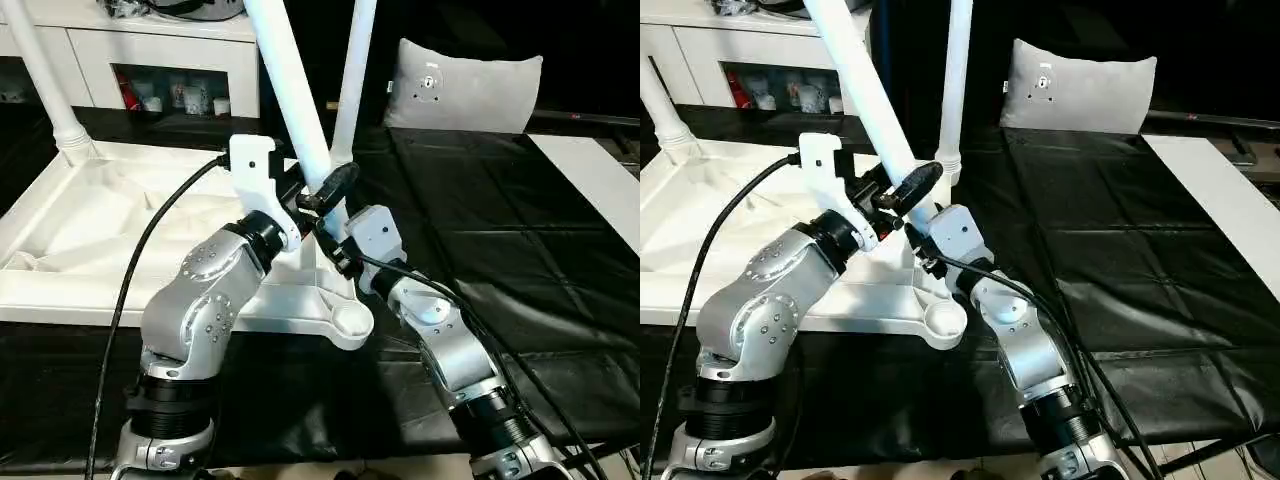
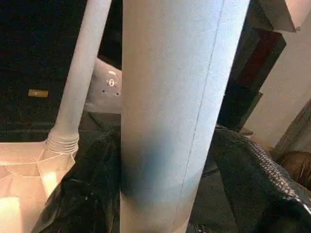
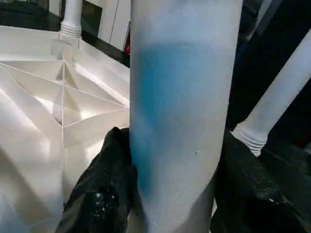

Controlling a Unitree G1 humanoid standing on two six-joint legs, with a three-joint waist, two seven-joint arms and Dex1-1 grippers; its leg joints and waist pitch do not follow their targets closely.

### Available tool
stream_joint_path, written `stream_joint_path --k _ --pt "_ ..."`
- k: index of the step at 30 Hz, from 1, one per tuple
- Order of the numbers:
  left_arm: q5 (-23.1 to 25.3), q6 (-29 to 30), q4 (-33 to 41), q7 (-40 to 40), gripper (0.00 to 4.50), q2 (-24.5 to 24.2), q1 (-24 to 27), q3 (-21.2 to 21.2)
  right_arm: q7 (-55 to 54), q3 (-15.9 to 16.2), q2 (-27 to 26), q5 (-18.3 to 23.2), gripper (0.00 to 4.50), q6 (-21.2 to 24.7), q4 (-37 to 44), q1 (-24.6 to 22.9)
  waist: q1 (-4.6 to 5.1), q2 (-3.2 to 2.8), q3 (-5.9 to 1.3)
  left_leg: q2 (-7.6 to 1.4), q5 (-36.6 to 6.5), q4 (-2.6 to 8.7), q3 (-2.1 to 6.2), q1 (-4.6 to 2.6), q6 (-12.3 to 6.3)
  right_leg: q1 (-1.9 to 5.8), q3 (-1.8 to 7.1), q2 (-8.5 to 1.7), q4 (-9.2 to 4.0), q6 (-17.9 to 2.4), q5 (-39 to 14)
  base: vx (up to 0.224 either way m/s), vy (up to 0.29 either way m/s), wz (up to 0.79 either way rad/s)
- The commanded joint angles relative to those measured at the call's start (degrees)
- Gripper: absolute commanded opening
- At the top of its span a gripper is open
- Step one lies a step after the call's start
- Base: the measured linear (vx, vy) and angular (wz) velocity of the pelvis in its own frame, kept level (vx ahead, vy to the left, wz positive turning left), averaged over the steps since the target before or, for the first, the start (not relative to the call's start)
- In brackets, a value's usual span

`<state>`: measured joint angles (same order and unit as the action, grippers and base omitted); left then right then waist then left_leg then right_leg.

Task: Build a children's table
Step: Pick table leg

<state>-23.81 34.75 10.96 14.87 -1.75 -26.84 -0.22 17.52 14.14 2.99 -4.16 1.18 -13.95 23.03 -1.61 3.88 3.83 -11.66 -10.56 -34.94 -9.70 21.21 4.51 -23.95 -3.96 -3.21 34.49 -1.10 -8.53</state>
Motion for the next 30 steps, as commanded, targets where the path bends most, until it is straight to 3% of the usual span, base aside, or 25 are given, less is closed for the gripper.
stream_joint_path --k 1,4,5,8,15,20,25,27,30 --pt "5.84 -3.90 -0.30 0.58 2.67 -2.80 -0.72 -3.84 0.20 -0.65 0.28 0.14 1.88 0.25 -0.04 0.67 0.35 -0.79 -4.21 -1.05 -14.47 4.06 0.33 -0.41 0.21 2.91 2.38 -3.10 -4.41 -3.58 -20.08 0.000 0.000 0.00" --pt "10.19 -9.12 -0.78 2.66 2.45 -5.51 -0.79 -6.74 0.24 -0.66 0.31 0.13 1.88 0.26 -0.09 0.72 0.33 -0.97 -4.22 -1.13 -14.72 4.15 0.43 -0.44 0.28 2.86 2.50 -3.30 -4.50 -3.05 -20.76 0.000 0.000 0.00" --pt "10.22 -9.62 -0.84 2.40 2.21 -5.33 -0.78 -6.42 0.27 -0.64 0.32 0.12 1.88 0.24 -0.10 0.72 0.43 -0.93 -4.23 -1.13 -14.44 4.09 0.37 -0.42 0.63 2.93 2.53 -3.32 -4.37 -3.40 -20.10 0.000 0.000 0.00" --pt "12.66 -10.49 -1.19 3.56 2.16 -8.15 -1.11 -8.28 0.34 -0.67 0.34 0.15 1.88 0.27 -0.09 0.71 0.28 -0.95 -4.25 -1.24 -14.36 4.10 0.28 -0.62 0.91 2.71 2.66 -3.32 -4.19 -4.45 -18.75 0.000 0.000 0.00" --pt "12.78 -11.52 -1.53 3.69 1.95 -8.10 -0.74 -8.63 0.48 -0.66 0.38 0.12 1.88 0.16 -0.26 0.74 0.30 -0.95 -4.28 -1.12 -13.89 4.06 0.23 -0.43 1.25 3.02 2.71 -3.38 -3.95 -5.14 -17.91 0.000 0.000 0.00" --pt "0.37 -3.53 -0.53 1.29 1.91 -0.15 -0.15 -2.43 0.57 -0.72 0.46 0.21 1.88 0.10 -0.46 0.95 0.27 -0.71 -4.31 -1.03 -13.72 3.92 0.16 -0.25 1.28 3.21 2.63 -3.30 -3.90 -5.62 -17.70 0.000 0.000 0.00" --pt "-4.42 -0.99 -0.80 -1.66 1.82 3.53 -0.46 0.42 0.59 -0.63 0.61 0.36 1.88 0.18 -0.51 1.13 0.31 -0.69 -4.22 -0.88 -14.57 3.79 0.13 -0.31 0.58 3.01 2.44 -3.19 -4.45 -4.25 -20.70 0.000 0.000 0.00" --pt "-5.38 -1.29 -1.56 -3.44 1.79 5.39 -1.38 2.65 0.67 -0.72 0.76 0.43 1.88 0.20 -0.56 1.25 0.38 -0.19 -4.23 -0.84 -14.42 3.72 0.04 -0.26 0.22 2.95 2.39 -3.12 -4.58 -3.84 -21.23 0.000 0.000 0.00" --pt "-5.30 -1.12 -1.98 -4.29 1.79 5.87 -2.15 4.07 0.68 -0.75 0.86 0.31 1.88 0.20 -0.71 1.43 0.34 -0.10 -4.26 -0.76 -14.30 3.66 0.08 -0.20 -0.21 2.90 2.31 -3.14 -4.77 -2.66 -23.13 0.000 0.000 0.00"
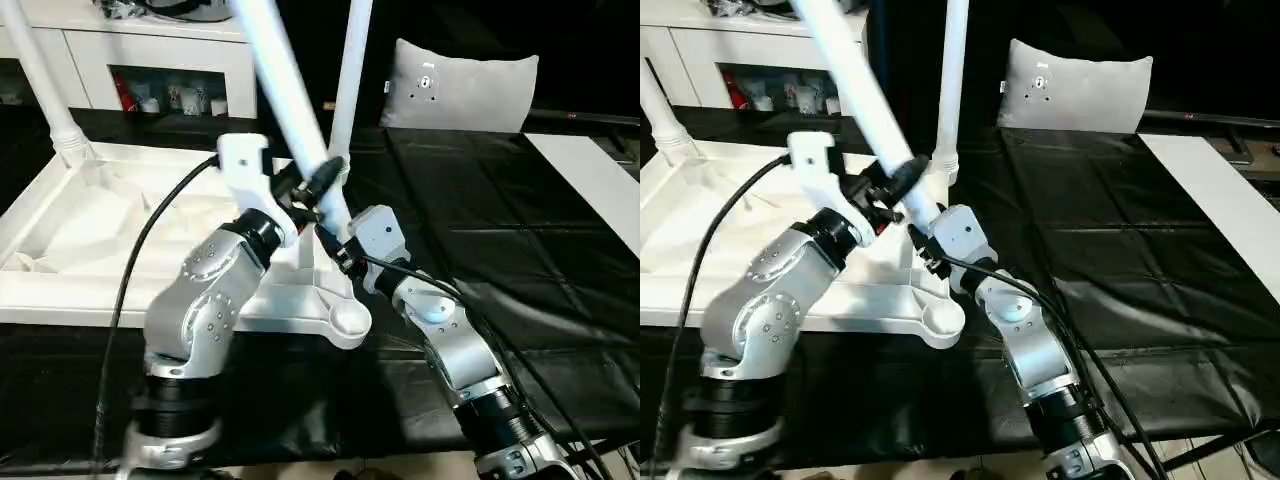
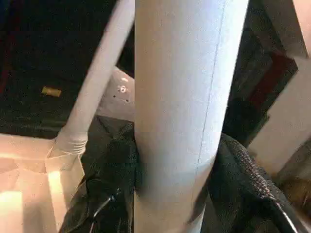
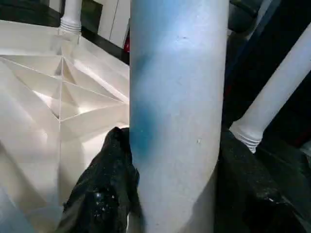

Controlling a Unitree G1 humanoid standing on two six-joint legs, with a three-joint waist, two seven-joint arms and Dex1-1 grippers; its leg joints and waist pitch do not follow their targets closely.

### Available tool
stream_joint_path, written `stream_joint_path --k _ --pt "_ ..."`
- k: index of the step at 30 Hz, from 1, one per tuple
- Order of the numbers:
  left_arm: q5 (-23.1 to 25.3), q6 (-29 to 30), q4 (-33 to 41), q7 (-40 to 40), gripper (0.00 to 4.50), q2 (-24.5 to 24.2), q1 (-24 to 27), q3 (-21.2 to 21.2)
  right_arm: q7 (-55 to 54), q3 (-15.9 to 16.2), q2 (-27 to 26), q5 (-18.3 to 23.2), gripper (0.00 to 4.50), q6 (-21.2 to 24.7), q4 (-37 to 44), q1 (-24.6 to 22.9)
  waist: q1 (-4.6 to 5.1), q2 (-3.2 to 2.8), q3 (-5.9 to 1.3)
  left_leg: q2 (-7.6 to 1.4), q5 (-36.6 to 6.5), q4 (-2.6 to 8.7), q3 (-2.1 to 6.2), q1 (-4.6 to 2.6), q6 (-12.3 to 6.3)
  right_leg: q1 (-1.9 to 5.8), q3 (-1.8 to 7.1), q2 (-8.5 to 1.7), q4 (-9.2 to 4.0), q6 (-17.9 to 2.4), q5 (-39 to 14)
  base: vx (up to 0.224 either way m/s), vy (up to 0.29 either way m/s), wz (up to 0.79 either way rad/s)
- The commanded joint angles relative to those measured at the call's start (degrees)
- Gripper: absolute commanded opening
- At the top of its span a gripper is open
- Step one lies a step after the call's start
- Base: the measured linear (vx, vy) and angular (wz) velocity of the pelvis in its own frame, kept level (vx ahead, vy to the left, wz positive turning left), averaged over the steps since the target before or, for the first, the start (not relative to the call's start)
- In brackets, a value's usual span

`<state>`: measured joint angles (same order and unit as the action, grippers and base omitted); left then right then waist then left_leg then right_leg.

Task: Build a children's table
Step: Pick table leg

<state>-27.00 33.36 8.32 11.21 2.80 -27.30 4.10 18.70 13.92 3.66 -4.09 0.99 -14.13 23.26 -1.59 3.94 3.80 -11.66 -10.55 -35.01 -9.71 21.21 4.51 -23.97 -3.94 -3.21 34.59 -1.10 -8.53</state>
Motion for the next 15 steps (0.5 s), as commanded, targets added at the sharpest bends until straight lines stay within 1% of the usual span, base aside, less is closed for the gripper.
stream_joint_path --k 1,2,3,4,5,7,8,10,14,15 --pt "-1.77 0.58 0.30 -1.13 1.79 1.14 -2.28 0.58 -0.47 -0.48 0.31 0.00 1.88 0.37 -0.80 1.54 0.31 -0.32 -4.24 -0.77 -14.14 3.71 0.11 -0.26 -0.27 2.82 2.27 -3.11 -4.84 -2.43 -23.22 0.000 0.000 0.00" --pt "-1.82 0.83 0.25 -1.39 1.79 1.02 -2.41 0.87 -0.39 -0.44 0.33 -0.11 1.88 0.39 -0.88 1.67 0.40 -0.32 -4.24 -0.83 -14.10 3.77 0.19 -0.25 -0.31 2.83 2.22 -3.11 -4.84 -2.30 -23.24 0.000 0.000 0.00" --pt "-1.76 0.94 0.14 -1.81 1.79 0.89 -2.51 1.19 -0.27 -0.39 0.37 -0.18 1.88 0.50 -0.92 1.84 0.38 -0.62 -4.20 -0.84 -14.20 3.79 0.19 -0.30 -0.30 2.74 2.23 -3.08 -4.88 -2.30 -23.17 0.000 0.000 0.00" --pt "-1.77 1.00 0.14 -1.88 1.79 0.87 -2.52 1.25 -0.24 -0.39 0.38 -0.20 1.88 0.52 -0.92 1.85 0.46 -0.45 -4.20 -0.85 -14.33 3.77 0.18 -0.30 -0.29 2.75 2.21 -3.05 -4.89 -2.27 -22.98 0.000 0.000 0.00" --pt "-1.85 1.42 0.17 -2.26 1.79 0.77 -2.58 1.66 -0.09 -0.40 0.39 -0.25 1.88 0.66 -0.87 1.92 0.46 -0.57 -4.23 -0.84 -14.27 3.75 0.16 -0.31 -0.26 2.75 2.23 -3.05 -4.87 -2.41 -22.50 0.000 0.000 0.00" --pt "-1.71 1.62 0.16 -2.65 1.79 0.73 -2.68 1.95 0.13 -0.48 0.44 -0.21 1.88 0.93 -0.66 1.80 0.45 -0.50 -4.32 -0.82 -13.70 3.75 0.17 -0.20 -0.33 2.90 2.27 -3.06 -4.70 -2.68 -21.55 0.000 0.000 0.00" --pt "-1.68 1.70 0.12 -2.92 1.79 0.79 -2.78 2.20 0.30 -0.48 0.50 -0.19 1.88 1.08 -0.45 1.64 0.44 -0.54 -4.38 -0.89 -13.24 3.74 0.18 -0.19 -0.34 2.96 2.31 -3.01 -4.50 -3.18 -20.17 0.000 0.000 0.00" --pt "-1.67 1.74 0.08 -3.08 1.79 0.85 -2.84 2.37 0.41 -0.48 0.54 -0.18 1.88 1.17 -0.31 1.54 0.38 -0.54 -4.38 -0.93 -12.98 3.77 0.16 -0.20 -0.44 3.00 2.32 -3.08 -4.46 -3.66 -19.34 0.000 0.000 0.00" --pt "-0.42 1.37 -0.53 -2.90 1.79 -0.56 -3.38 2.21 1.62 -0.89 0.03 1.58 1.88 1.95 -0.15 1.48 0.38 -0.57 -4.35 -0.89 -13.34 3.80 0.14 -0.23 -0.58 3.04 2.34 -3.10 -4.47 -3.93 -19.48 0.000 0.000 0.00" --pt "-0.27 1.35 -0.55 -2.79 1.79 -0.74 -3.40 2.13 1.82 -0.95 -0.04 1.85 2.44 2.06 -0.11 1.48 0.39 -0.58 -4.31 -0.93 -13.56 3.80 0.12 -0.30 -0.58 2.95 2.34 -3.09 -4.53 -3.91 -19.78 0.000 0.000 0.00"
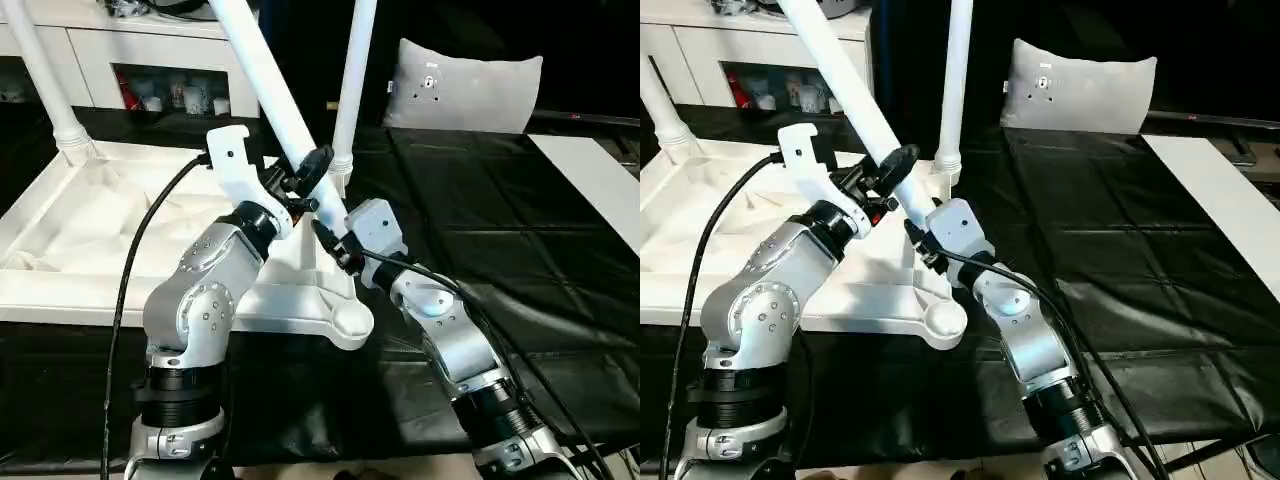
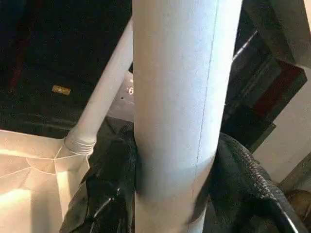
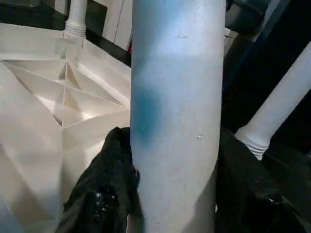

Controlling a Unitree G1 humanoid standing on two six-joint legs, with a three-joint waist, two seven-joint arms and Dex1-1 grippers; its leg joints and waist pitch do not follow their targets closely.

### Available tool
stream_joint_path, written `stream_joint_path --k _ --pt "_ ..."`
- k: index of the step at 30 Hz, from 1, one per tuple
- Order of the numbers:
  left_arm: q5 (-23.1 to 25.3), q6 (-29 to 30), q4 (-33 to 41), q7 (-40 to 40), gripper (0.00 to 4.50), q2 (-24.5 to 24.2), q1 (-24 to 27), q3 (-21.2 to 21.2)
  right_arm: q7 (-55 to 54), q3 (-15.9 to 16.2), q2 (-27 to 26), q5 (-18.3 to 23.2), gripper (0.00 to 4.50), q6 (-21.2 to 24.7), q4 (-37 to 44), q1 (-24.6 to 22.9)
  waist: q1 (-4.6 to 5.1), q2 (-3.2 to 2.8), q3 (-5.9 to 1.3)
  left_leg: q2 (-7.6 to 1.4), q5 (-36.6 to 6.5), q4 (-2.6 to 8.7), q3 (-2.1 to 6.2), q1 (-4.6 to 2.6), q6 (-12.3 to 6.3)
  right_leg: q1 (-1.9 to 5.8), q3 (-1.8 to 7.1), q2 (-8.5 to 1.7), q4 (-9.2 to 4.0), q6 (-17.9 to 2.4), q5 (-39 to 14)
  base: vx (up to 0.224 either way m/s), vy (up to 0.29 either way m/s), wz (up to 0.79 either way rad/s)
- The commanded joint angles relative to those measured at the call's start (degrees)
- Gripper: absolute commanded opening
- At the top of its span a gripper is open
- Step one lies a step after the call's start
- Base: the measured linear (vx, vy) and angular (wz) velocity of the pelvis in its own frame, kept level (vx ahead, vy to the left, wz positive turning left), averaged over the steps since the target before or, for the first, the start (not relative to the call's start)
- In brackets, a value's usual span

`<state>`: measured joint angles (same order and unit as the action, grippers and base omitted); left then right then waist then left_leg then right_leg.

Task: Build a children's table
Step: Pick table leg

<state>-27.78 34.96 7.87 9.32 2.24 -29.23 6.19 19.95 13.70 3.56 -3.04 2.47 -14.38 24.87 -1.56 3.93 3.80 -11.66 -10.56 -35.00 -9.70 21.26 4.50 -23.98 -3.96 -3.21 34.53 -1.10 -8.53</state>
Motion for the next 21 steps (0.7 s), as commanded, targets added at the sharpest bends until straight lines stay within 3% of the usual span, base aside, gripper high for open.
stream_joint_path --k 1,6,11,16,18,19,21 --pt "0.44 -0.20 -0.14 -0.85 1.79 -0.27 -1.52 0.18 0.61 -0.74 0.06 0.87 2.57 0.60 0.13 -0.07 0.37 -0.58 -4.33 -0.93 -13.52 3.81 0.15 -0.33 -0.48 3.03 2.33 -3.13 -4.46 -3.82 -19.96 0.000 0.000 0.00" --pt "0.14 0.12 -0.59 -0.48 1.79 -1.51 -2.03 1.35 1.30 -0.95 0.14 1.47 2.86 0.66 0.14 0.33 0.34 -0.59 -4.31 -0.92 -13.65 3.84 0.19 -0.38 -0.20 3.02 2.32 -3.15 -4.47 -3.69 -20.33 0.000 0.000 0.00" --pt "-0.63 1.85 -1.41 2.58 1.79 -5.26 -2.98 1.98 7.69 -1.53 1.01 6.79 3.20 4.12 3.73 -0.65 0.32 -0.78 -4.30 -0.96 -13.70 3.91 0.24 -0.54 -0.59 3.01 2.33 -3.07 -4.41 -3.79 -19.63 0.000 0.000 0.00" --pt "-1.73 3.03 -1.78 4.59 1.79 -6.99 -3.47 2.11 10.73 -2.63 1.73 10.46 3.57 6.46 5.61 -1.18 -0.03 -0.94 -4.42 -1.14 -11.95 3.90 0.21 -0.57 -0.35 3.20 2.54 -3.31 -3.87 -6.17 -16.21 0.000 0.000 0.00" --pt "-2.83 4.36 -2.01 6.21 1.79 -8.41 -3.81 2.39 13.56 -4.53 2.29 15.31 3.83 10.43 7.80 -1.37 -0.02 -0.93 -4.44 -1.11 -12.12 3.99 0.24 -0.57 -0.40 3.39 2.56 -3.22 -3.75 -6.48 -15.85 0.000 0.000 0.00" --pt "-4.27 6.28 -2.08 8.44 1.79 -10.21 -4.03 2.58 16.20 -6.91 3.04 20.68 3.86 13.87 10.30 -0.97 -0.08 -0.86 -4.36 -1.04 -12.34 4.00 0.23 -0.64 -0.60 3.45 2.52 -3.16 -3.82 -6.34 -16.21 0.000 0.000 0.00" --pt "-4.63 6.67 -2.13 9.07 1.79 -10.71 -4.11 2.61 16.66 -7.75 3.09 22.47 4.02 15.24 11.05 -0.83 -0.11 -0.83 -4.27 -1.07 -12.11 4.03 0.22 -0.58 -0.71 3.37 2.54 -3.24 -3.91 -6.32 -16.54 0.000 0.000 0.00"
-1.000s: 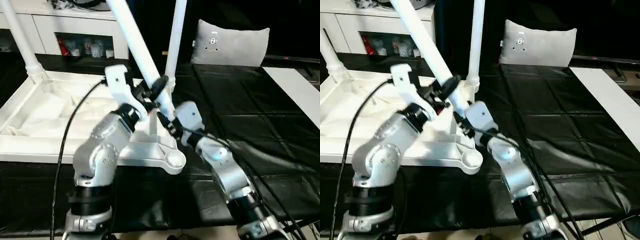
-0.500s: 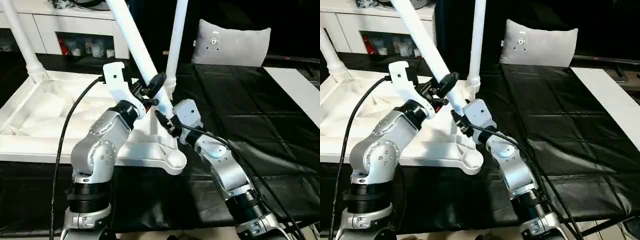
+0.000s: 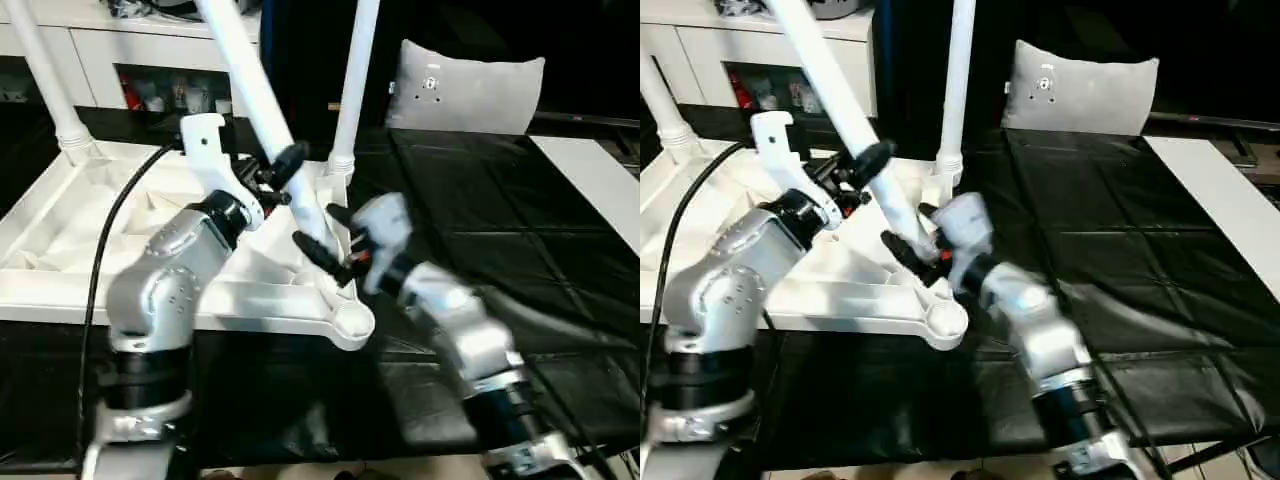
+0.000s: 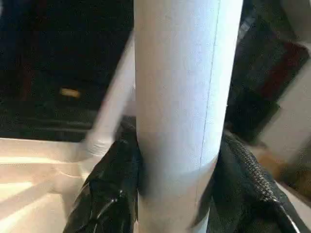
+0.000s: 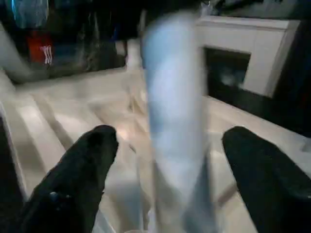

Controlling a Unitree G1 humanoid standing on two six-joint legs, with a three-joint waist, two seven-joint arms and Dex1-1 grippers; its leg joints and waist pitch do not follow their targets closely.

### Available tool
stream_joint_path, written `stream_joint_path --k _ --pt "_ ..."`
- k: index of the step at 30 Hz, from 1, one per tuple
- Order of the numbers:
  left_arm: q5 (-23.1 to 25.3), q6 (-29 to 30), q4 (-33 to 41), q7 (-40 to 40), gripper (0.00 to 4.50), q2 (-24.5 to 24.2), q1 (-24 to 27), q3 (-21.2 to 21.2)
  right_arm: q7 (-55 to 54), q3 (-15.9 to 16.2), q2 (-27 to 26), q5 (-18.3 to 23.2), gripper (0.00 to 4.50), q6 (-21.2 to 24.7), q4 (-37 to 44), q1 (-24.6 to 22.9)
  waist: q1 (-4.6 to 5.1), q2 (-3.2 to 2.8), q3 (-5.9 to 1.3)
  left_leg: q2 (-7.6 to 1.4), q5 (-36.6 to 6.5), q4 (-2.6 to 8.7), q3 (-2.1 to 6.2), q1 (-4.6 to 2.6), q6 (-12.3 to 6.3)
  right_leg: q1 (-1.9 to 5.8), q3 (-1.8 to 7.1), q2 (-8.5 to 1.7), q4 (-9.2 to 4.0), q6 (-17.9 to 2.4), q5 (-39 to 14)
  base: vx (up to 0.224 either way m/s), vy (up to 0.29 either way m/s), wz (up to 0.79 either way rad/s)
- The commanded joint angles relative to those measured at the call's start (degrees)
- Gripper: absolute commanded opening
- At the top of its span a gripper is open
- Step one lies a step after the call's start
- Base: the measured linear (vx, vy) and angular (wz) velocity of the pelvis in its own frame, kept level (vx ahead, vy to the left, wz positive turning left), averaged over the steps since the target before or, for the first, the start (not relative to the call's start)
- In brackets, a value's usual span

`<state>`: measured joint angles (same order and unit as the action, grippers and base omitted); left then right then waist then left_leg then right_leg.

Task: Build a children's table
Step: Pick table leg

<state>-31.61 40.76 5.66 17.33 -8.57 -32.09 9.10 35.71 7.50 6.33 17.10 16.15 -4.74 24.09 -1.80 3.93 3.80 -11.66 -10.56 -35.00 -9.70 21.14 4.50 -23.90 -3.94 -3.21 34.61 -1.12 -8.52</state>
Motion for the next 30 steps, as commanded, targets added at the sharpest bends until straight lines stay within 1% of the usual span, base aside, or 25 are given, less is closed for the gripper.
stream_joint_path --k 1,2,3,4,5,6,7,8,9,10,11,12,13,14,15,17,19,20,25,26,28,30 --pt "-1.55 1.51 -0.02 1.65 1.79 -0.35 -1.42 0.07 0.86 -2.52 0.78 3.69 4.17 4.13 2.18 0.36 0.10 -0.89 -4.31 -1.05 -12.00 3.98 0.22 -0.58 -0.43 3.27 2.50 -3.24 -3.93 -6.39 -17.06 0.000 0.000 0.00" --pt "-2.98 2.95 -0.20 3.17 1.79 -1.43 -1.76 0.51 1.82 -3.89 1.98 6.20 4.17 7.66 3.16 1.17 0.07 -0.80 -4.29 -1.04 -11.86 3.97 0.20 -0.51 -0.23 3.26 2.48 -3.27 -4.05 -6.35 -17.67 0.000 0.000 0.00" --pt "-4.32 4.26 -0.48 4.69 1.79 -2.59 -2.13 0.89 2.89 -5.20 3.17 8.49 4.29 10.68 3.91 2.03 0.00 -0.82 -4.30 -0.90 -11.87 3.91 0.18 -0.60 -0.17 3.33 2.46 -3.27 -4.02 -6.35 -18.16 0.000 0.000 0.00" --pt "-4.68 4.74 -0.60 5.20 1.79 -2.95 -2.27 1.02 3.26 -5.59 3.57 9.17 4.33 11.55 4.11 2.29 -0.13 -1.09 -4.32 -0.81 -11.96 3.88 0.21 -0.63 -0.06 3.28 2.43 -3.24 -4.05 -6.27 -18.91 0.000 0.000 0.00" --pt "-6.11 6.60 -1.20 7.54 1.79 -4.59 -3.04 1.40 5.05 -7.31 5.39 12.15 4.42 14.99 4.61 3.58 -0.08 -0.88 -4.24 -0.60 -12.48 3.77 0.12 -0.75 -0.07 3.21 2.36 -3.07 -4.25 -5.87 -20.15 0.000 0.000 0.00" --pt "-6.53 7.17 -1.45 8.40 1.79 -5.17 -3.38 1.48 5.66 -7.92 6.08 13.16 4.42 16.10 4.63 4.08 -0.20 -0.95 -4.35 -0.68 -12.32 3.76 0.23 -0.71 0.04 3.29 2.35 -3.21 -4.14 -5.74 -20.39 0.000 0.000 0.00" --pt "-7.75 8.28 -1.90 9.24 1.79 -5.69 -4.01 1.98 6.43 -8.62 7.05 14.36 4.50 17.79 4.56 4.77 -0.25 -0.90 -4.19 -0.59 -12.38 3.71 0.12 -0.76 0.13 3.11 2.30 -3.13 -4.35 -5.40 -21.31 0.000 0.000 0.00" --pt "-8.60 9.00 -2.19 9.72 1.79 -5.99 -4.43 2.33 6.87 -9.04 7.67 15.13 4.50 18.87 4.53 5.21 -0.33 -0.89 -4.17 -0.66 -12.24 3.69 0.15 -0.69 0.37 3.12 2.29 -3.28 -4.39 -5.35 -22.03 0.000 0.000 0.00" --pt "-10.95 10.64 -3.41 11.97 1.79 -7.22 -6.08 3.12 8.99 -10.44 10.16 18.25 4.50 23.24 3.74 6.95 -0.42 -0.87 -4.18 -0.68 -12.11 3.74 0.19 -0.65 0.43 3.17 2.24 -3.33 -4.44 -5.30 -22.36 0.000 0.000 0.00" --pt "-11.13 10.77 -3.51 12.15 1.79 -7.32 -6.23 3.18 9.21 -10.54 10.38 18.50 4.50 23.60 3.65 7.10 -0.60 -0.60 -4.38 -0.49 -11.32 3.55 0.12 -0.76 0.09 3.22 2.22 -3.23 -4.28 -5.30 -22.24 0.000 0.000 0.00" --pt "-11.92 11.40 -3.99 13.09 1.79 -7.75 -6.93 3.39 10.32 -10.87 11.42 19.60 4.50 25.28 3.29 7.76 -0.66 -0.70 -4.27 -0.62 -10.76 3.60 0.15 -0.55 0.10 3.22 2.22 -3.27 -4.28 -5.60 -21.68 0.000 0.000 0.00" --pt "-12.70 12.10 -4.50 14.40 1.79 -8.27 -7.75 3.48 11.92 -10.87 12.65 20.55 4.50 26.99 2.96 8.45 -0.70 -0.26 -4.31 -0.65 -10.62 3.55 0.10 -0.51 0.06 3.23 2.22 -3.36 -4.34 -5.58 -21.84 0.000 0.000 0.00" --pt "-13.29 12.73 -4.84 15.44 1.79 -8.70 -8.38 3.44 13.28 -10.69 13.52 21.05 4.50 27.93 2.75 8.92 -0.92 -0.48 -4.36 -0.60 -10.21 3.52 0.09 -0.56 -0.07 3.29 2.24 -3.41 -4.26 -5.76 -21.89 0.000 0.000 0.00" --pt "-13.92 13.28 -5.18 16.56 1.79 -9.30 -8.99 3.22 14.57 -10.36 14.43 21.41 4.50 28.75 2.67 9.37 -1.03 -0.47 -4.29 -0.75 -9.90 3.56 0.10 -0.45 0.03 3.25 2.26 -3.55 -4.30 -5.90 -21.79 0.000 0.000 0.00" --pt "-14.73 13.65 -5.51 17.72 1.79 -9.64 -9.82 3.13 16.08 -9.55 15.54 21.16 4.50 29.27 2.43 9.88 -1.24 -0.26 -4.41 -0.68 -9.56 3.46 0.04 -0.50 -0.03 3.33 2.24 -3.57 -4.23 -5.99 -21.99 0.000 0.000 0.00" --pt "-16.43 15.07 -6.16 19.04 1.79 -9.86 -11.28 3.34 17.83 -8.28 17.09 21.00 4.50 30.59 2.20 10.61 -1.43 -0.32 -4.29 -0.83 -9.39 3.50 0.04 -0.48 0.28 3.23 2.27 -3.65 -4.18 -6.33 -21.88 0.000 0.000 0.00" --pt "-17.39 15.94 -6.24 21.22 1.79 -10.24 -12.26 2.64 19.19 -6.99 18.22 21.22 4.50 32.27 1.94 11.37 -1.69 -0.16 -4.36 -0.73 -9.06 3.42 -0.03 -0.48 0.35 3.31 2.26 -3.64 -4.19 -6.31 -22.01 0.000 0.000 0.00" --pt "-17.58 16.09 -6.23 21.97 1.79 -10.45 -12.48 2.29 19.57 -6.56 18.60 21.37 4.50 32.80 1.89 11.58 -1.74 -0.18 -4.34 -0.71 -8.99 3.47 0.00 -0.47 0.32 3.34 2.24 -3.61 -4.20 -6.27 -22.22 0.000 0.000 0.00" --pt "-19.09 17.14 -5.23 26.07 1.79 -11.26 -12.84 0.28 21.23 -3.92 19.53 19.89 4.50 33.04 1.39 12.00 -1.94 -0.22 -4.27 -0.87 -9.44 3.50 0.02 -0.49 0.90 3.20 2.25 -3.77 -4.30 -5.70 -23.80 0.000 0.000 0.00" --pt "-19.41 17.24 -4.82 27.25 1.79 -11.49 -12.83 -0.28 21.80 -3.55 19.64 19.78 4.50 33.05 1.27 12.04 -1.97 -0.18 -4.30 -0.85 -9.59 3.50 0.05 -0.44 0.94 3.27 2.22 -3.79 -4.34 -5.50 -24.10 0.000 0.000 0.00" --pt "-19.73 17.35 -4.39 29.04 1.78 -11.98 -12.88 -1.20 23.13 -3.16 19.71 20.06 4.50 33.25 1.17 12.02 -2.00 -0.18 -4.27 -0.91 -9.71 3.53 0.09 -0.45 0.99 3.25 2.22 -3.83 -4.41 -5.25 -24.56 0.000 0.000 0.00" --pt "-20.31 17.40 -4.24 32.28 1.78 -12.33 -13.24 -2.27 25.91 -2.07 20.21 20.46 4.50 33.23 1.03 11.84 -2.05 -0.22 -4.24 -0.92 -9.94 3.57 0.11 -0.53 0.89 3.18 2.18 -3.80 -4.46 -5.13 -24.98 0.000 0.000 0.00"
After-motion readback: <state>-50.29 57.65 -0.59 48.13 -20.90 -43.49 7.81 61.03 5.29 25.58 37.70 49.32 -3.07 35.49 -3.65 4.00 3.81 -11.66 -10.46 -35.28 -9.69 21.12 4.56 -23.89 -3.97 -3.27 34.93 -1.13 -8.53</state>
